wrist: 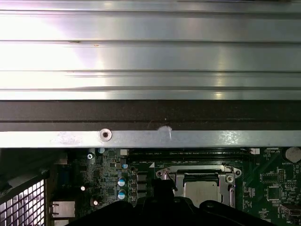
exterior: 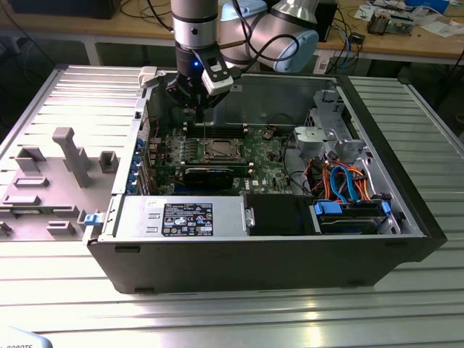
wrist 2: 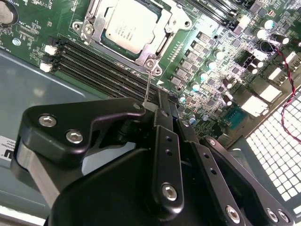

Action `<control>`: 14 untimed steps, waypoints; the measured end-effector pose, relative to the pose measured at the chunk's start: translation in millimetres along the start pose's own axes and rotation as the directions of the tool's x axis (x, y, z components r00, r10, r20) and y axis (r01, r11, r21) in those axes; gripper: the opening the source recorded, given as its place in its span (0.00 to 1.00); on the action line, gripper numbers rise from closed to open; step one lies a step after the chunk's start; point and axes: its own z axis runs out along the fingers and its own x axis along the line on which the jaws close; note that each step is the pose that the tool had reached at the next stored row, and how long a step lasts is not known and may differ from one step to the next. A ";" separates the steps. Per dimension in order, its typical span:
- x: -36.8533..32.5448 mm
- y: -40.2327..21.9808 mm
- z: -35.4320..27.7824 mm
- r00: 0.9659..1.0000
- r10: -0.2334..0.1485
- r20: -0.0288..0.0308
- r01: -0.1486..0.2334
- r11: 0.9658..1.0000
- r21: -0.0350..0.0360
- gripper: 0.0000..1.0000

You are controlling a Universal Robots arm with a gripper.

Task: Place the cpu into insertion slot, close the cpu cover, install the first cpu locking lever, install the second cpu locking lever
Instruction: 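Install the first cpu locking lever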

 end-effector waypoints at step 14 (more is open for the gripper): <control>-6.8 0.0 0.2 1.000 0.000 0.000 0.000 1.000 0.000 0.11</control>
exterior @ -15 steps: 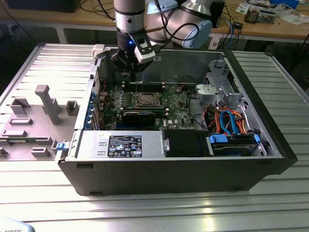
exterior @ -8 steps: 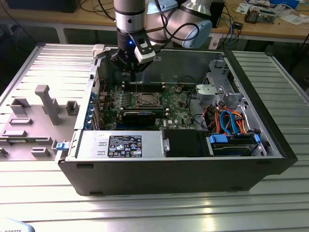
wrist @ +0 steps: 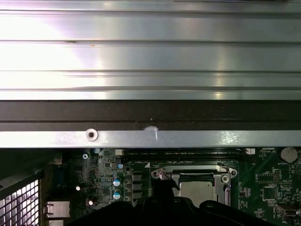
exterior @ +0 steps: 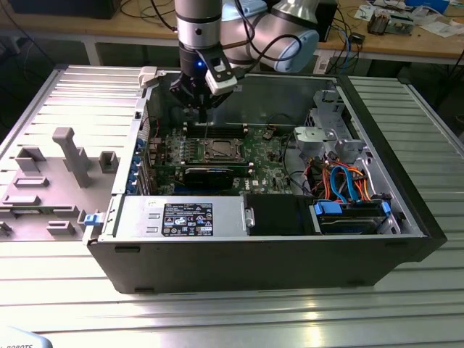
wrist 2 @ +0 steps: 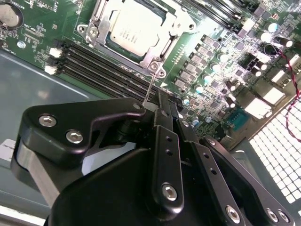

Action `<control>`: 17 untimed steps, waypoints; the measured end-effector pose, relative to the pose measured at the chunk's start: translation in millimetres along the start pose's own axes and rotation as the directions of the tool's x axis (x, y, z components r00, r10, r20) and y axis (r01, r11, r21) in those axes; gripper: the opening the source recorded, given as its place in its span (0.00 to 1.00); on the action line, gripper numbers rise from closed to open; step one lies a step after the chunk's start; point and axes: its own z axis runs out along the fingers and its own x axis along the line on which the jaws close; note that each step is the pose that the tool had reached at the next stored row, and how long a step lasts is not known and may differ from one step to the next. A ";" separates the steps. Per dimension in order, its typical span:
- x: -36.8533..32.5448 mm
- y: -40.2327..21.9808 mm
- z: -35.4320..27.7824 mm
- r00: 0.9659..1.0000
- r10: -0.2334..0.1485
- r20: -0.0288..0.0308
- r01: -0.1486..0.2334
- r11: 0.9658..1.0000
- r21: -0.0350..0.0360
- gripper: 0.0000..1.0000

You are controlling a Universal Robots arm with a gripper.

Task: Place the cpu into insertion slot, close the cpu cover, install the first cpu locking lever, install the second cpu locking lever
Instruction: 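Install the first cpu locking lever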

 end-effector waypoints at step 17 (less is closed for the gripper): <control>-20.6 -0.1 5.2 1.000 0.012 0.000 -0.012 1.000 -0.009 0.11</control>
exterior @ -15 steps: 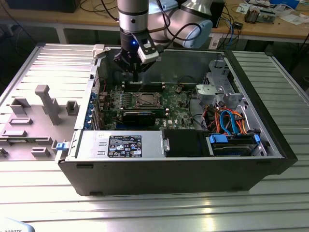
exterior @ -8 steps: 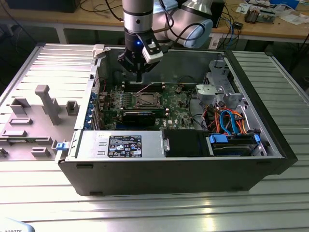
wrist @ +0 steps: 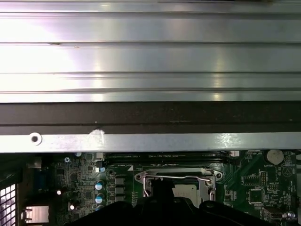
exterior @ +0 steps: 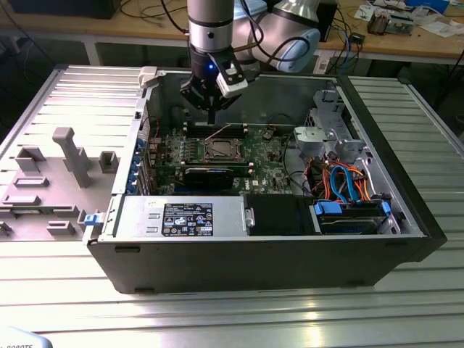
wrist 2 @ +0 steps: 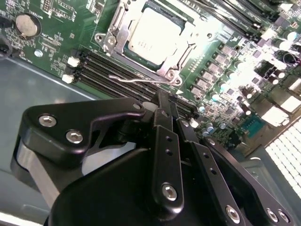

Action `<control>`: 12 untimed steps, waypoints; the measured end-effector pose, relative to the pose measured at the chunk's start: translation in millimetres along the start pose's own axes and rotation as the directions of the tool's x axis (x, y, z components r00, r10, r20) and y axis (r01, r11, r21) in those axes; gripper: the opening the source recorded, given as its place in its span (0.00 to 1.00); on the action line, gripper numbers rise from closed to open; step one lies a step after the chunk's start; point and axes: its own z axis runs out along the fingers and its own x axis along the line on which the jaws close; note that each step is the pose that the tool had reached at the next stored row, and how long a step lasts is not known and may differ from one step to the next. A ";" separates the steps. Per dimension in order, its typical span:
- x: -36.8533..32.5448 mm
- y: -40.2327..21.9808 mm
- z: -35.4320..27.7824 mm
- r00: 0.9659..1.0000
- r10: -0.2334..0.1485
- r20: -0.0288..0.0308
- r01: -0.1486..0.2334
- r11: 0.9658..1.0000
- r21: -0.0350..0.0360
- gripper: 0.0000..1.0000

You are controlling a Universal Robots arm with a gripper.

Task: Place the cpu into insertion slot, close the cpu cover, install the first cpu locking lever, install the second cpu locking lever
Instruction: 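Install the first cpu locking lever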

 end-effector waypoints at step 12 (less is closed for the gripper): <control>-6.2 0.6 14.3 1.000 -0.013 0.001 0.013 1.000 0.000 0.11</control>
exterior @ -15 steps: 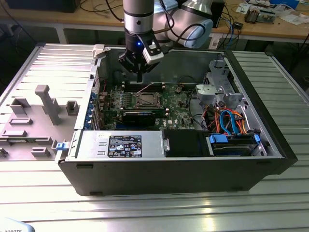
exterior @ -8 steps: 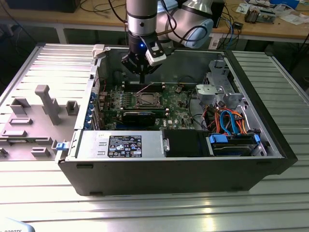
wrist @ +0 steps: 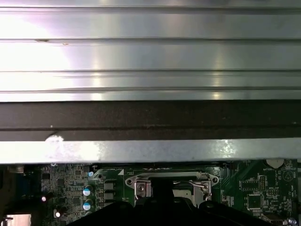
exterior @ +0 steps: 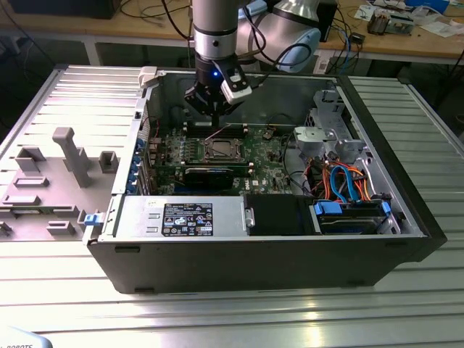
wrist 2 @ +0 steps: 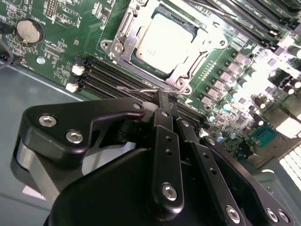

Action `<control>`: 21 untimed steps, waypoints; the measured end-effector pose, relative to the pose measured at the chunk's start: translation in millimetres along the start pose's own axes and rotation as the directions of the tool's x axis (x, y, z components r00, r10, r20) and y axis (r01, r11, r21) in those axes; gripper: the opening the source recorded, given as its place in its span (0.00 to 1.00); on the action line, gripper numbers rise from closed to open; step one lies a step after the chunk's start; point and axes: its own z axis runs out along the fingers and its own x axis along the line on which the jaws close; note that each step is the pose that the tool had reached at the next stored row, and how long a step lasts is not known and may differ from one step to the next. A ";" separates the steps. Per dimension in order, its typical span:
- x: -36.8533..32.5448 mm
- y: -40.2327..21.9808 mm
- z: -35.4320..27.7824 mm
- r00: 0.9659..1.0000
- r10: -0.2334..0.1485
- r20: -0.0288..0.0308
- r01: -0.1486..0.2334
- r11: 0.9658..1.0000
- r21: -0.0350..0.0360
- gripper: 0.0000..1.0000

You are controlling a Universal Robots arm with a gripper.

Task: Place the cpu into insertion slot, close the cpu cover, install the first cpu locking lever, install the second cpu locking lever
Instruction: 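Install the first cpu locking lever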

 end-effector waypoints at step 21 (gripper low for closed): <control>-3.5 3.2 6.8 1.000 -0.012 0.000 0.012 1.000 0.000 0.11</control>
